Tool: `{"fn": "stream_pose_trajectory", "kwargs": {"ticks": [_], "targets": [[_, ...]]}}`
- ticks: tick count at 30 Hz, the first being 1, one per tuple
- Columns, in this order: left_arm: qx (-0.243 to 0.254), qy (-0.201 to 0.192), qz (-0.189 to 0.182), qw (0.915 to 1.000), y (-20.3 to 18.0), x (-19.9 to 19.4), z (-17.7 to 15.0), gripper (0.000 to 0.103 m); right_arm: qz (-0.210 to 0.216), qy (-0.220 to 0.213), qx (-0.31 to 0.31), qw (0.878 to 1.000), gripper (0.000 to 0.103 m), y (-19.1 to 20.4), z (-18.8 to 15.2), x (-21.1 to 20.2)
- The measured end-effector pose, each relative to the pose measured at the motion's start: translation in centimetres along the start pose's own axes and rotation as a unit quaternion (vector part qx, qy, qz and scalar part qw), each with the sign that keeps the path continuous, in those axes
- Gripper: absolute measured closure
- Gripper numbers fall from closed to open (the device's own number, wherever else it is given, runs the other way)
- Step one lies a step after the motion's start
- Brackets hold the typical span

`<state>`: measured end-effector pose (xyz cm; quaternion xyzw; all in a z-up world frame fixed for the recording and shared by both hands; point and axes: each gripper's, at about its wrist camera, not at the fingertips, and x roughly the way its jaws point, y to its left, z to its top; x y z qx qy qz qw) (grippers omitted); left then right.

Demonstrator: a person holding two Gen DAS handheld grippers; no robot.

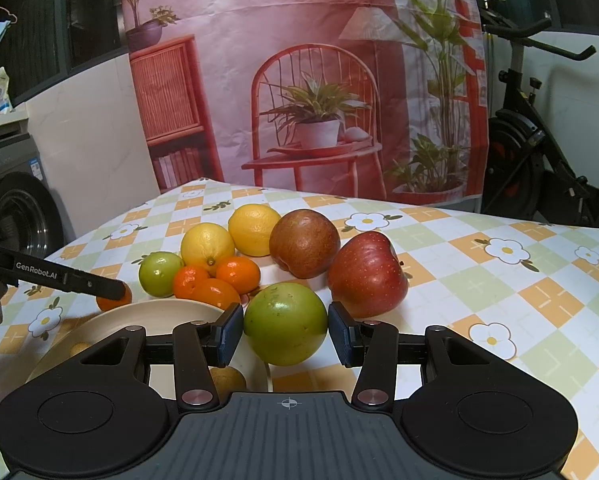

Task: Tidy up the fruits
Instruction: 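Carry the tangerine and green apple over the beige plate with both grippers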

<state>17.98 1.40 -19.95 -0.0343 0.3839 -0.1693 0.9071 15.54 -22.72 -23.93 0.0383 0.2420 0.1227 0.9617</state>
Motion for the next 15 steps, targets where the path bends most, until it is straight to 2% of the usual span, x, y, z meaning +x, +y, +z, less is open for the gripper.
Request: {"fn": "stream_pose_trajectory", "kwargs": {"ticks": [9, 15], "targets": [[0.005, 0.016, 0.006, 0.9998, 0.14, 0.72, -0.47, 0.066, 0.0, 0.0, 0.0, 1.0, 0.06, -0.03, -0.01, 0.03], [0.008, 0.002, 0.017, 0.9998, 0.3, 0.24, -0.53, 0.068, 0.0, 0.0, 0.0, 1.0, 0.06, -0.02, -0.01, 0.01]]}}
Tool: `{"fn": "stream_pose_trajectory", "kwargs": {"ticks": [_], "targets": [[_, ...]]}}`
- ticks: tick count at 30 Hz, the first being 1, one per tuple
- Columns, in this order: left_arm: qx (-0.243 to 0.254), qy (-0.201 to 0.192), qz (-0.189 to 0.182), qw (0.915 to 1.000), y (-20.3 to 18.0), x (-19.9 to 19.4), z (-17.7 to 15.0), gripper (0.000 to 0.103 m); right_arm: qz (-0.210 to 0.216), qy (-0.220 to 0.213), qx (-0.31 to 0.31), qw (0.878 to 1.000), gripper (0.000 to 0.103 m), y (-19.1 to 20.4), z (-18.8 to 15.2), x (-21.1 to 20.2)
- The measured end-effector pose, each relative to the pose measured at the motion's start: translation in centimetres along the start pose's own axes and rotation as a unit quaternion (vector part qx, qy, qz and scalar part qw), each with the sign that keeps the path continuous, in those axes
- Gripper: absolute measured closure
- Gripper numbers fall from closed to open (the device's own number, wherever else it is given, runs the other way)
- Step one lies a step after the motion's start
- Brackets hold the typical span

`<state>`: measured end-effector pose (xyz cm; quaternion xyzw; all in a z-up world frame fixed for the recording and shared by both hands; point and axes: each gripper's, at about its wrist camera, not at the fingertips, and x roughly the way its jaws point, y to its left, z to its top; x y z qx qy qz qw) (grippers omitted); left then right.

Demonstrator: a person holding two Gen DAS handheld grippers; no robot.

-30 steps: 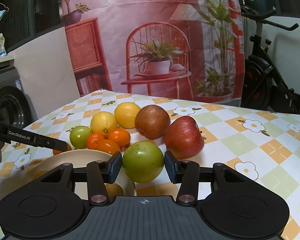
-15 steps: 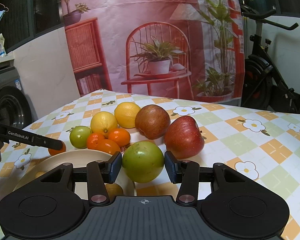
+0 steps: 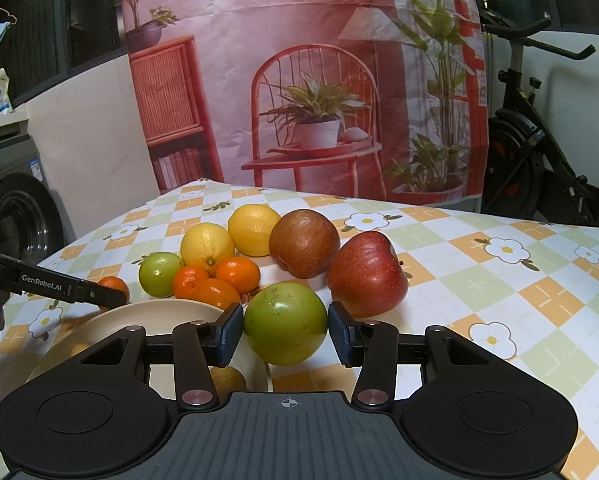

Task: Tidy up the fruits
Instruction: 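Carry the tangerine and green apple over the beige plate with both grippers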

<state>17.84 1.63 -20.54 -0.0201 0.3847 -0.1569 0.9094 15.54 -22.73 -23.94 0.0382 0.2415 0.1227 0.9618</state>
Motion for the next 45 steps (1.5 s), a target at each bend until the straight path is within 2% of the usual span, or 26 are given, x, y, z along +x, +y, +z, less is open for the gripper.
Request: {"fn": "stream_pose_trajectory", "kwargs": {"ticks": [5, 17, 45], "targets": [[-0.006, -0.019, -0.001, 0.9998, 0.0, -1.4, 0.2, 0.068, 0.003, -0.001, -0.005, 1.0, 0.06, 0.3, 0.1, 0.0], [0.032, -0.047, -0.026, 0.998, -2.4, -5.3, -1.4, 0.068, 0.016, 0.002, -0.02, 1.0, 0.06, 2.3, 0.0, -1.4], [0.092, -0.011, -0.048, 0.9946, -5.0, -6.9, -5.4, 0.068, 0.021, 0.019, -0.032, 0.999, 0.06, 4.2, -2.9, -4.1]]}}
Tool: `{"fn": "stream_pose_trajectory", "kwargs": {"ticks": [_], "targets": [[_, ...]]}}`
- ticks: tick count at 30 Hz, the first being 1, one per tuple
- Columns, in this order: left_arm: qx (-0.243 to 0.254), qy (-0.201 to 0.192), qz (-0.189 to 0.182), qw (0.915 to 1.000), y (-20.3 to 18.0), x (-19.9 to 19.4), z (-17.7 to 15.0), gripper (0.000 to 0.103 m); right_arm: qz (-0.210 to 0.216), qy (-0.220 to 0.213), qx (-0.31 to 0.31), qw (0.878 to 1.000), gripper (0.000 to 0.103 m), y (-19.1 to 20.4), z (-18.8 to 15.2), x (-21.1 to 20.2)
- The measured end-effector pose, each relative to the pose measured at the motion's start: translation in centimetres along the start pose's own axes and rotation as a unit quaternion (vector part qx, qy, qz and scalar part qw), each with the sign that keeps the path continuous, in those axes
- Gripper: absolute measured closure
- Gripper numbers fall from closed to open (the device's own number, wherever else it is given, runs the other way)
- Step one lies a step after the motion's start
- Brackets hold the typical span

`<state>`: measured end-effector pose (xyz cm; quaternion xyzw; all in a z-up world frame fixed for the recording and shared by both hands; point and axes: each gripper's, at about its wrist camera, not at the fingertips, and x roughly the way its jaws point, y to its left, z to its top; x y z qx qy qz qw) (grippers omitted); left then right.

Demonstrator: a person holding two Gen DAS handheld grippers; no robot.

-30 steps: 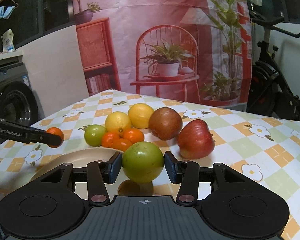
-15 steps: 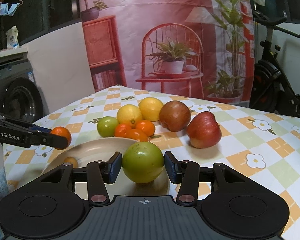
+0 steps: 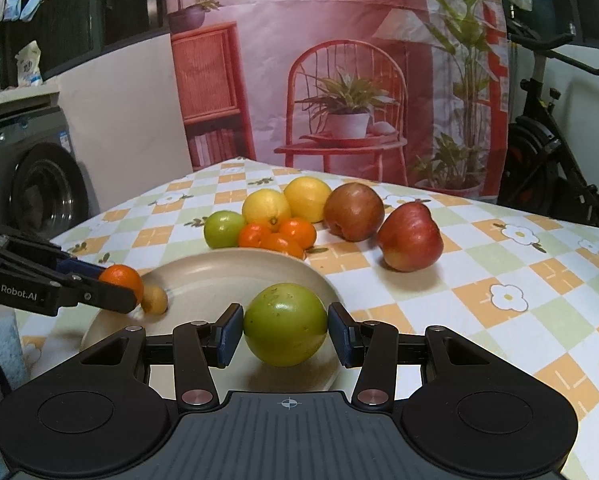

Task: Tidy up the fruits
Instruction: 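Carry the tangerine and green apple over the beige plate with both grippers, then lower both fruits into the plate and open both grippers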

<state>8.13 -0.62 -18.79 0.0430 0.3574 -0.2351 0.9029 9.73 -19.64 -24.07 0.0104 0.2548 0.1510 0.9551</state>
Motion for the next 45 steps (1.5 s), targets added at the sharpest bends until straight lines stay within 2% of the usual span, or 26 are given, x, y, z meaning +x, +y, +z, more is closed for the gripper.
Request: {"fn": "stream_pose_trajectory", "kwargs": {"ticks": [12, 24, 26, 30, 32, 37, 45], "targets": [[-0.005, 0.011, -0.008, 0.9999, -0.3, 0.6, -1.0, 0.068, -0.012, 0.014, -0.038, 0.999, 0.06, 1.0, -1.4, 0.3], [-0.004, 0.012, -0.006, 0.9999, -0.6, 0.6, -1.1, 0.067, -0.001, 0.012, -0.022, 1.0, 0.059, 0.5, -1.5, 0.2], [-0.004, 0.007, -0.004, 1.0, -0.5, 0.5, -1.1, 0.066, 0.001, 0.012, -0.021, 1.0, 0.057, 0.5, -1.5, 0.2], [-0.016, -0.012, -0.008, 0.9998, -0.2, 0.0, -0.9, 0.065, 0.012, 0.006, -0.019, 1.0, 0.045, 0.6, -1.5, 0.0], [-0.021, -0.019, -0.005, 0.9996, -0.1, -0.2, -0.8, 0.064, 0.011, 0.002, -0.018, 1.0, 0.044, 0.6, -1.5, -0.1], [-0.033, -0.03, 0.003, 0.999, 0.1, -0.3, -0.6, 0.064, 0.008, -0.01, 0.003, 1.0, 0.04, 0.0, -1.6, -0.6], [-0.045, -0.034, 0.009, 0.9984, 0.7, -0.4, -0.4, 0.064, 0.005, -0.017, 0.064, 0.998, 0.04, -2.0, -1.6, -0.8]]}}
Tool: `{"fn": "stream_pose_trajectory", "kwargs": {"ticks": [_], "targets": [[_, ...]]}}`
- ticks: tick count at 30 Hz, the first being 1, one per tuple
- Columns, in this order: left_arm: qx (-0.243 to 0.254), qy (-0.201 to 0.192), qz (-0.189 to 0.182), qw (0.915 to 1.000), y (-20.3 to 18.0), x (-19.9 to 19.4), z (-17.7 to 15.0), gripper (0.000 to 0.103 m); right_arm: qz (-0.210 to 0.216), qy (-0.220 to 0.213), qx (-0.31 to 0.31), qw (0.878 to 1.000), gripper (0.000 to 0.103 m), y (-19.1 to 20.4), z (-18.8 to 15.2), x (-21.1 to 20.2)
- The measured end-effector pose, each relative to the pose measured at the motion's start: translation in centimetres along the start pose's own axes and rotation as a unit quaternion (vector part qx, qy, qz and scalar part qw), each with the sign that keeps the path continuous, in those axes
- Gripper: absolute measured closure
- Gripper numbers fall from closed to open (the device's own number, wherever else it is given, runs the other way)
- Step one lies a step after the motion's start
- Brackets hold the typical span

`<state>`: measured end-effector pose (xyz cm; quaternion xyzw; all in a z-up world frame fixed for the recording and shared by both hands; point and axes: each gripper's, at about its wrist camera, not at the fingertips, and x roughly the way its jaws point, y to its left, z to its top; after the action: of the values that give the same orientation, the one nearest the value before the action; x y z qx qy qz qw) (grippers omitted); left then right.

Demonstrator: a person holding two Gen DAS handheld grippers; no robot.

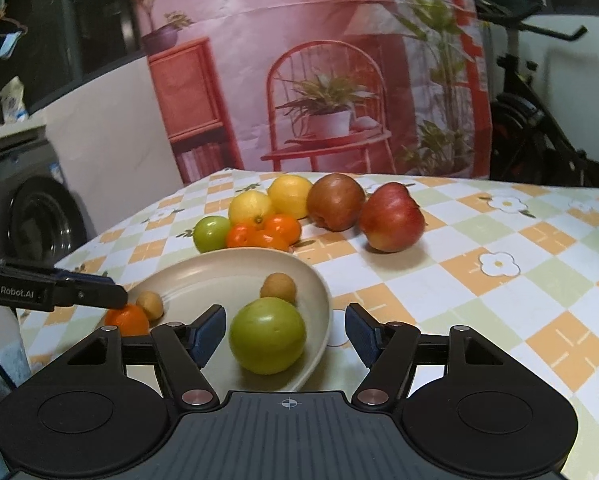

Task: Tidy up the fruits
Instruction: 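Lower both fruits into the plate and open both grippers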

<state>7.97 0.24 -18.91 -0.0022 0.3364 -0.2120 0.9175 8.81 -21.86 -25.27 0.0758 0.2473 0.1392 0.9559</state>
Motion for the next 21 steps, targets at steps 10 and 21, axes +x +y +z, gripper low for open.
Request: {"fn": "stream_pose_trajectory", "kwargs": {"ticks": [10, 21], "targets": [[-0.007, -0.003, 0.009, 0.9999, 0.4, 0.0, 0.0, 0.064, 0.0, 0.0, 0.006, 1.0, 0.04, 0.0, -0.2, 0.0], [-0.034, -0.023, 0.029, 0.9987, 2.4, -0.7, 1.9, 0.064, -0.003, -0.003, 0.016, 1.0, 0.041, -0.5, 1.4, 0.0]]}}
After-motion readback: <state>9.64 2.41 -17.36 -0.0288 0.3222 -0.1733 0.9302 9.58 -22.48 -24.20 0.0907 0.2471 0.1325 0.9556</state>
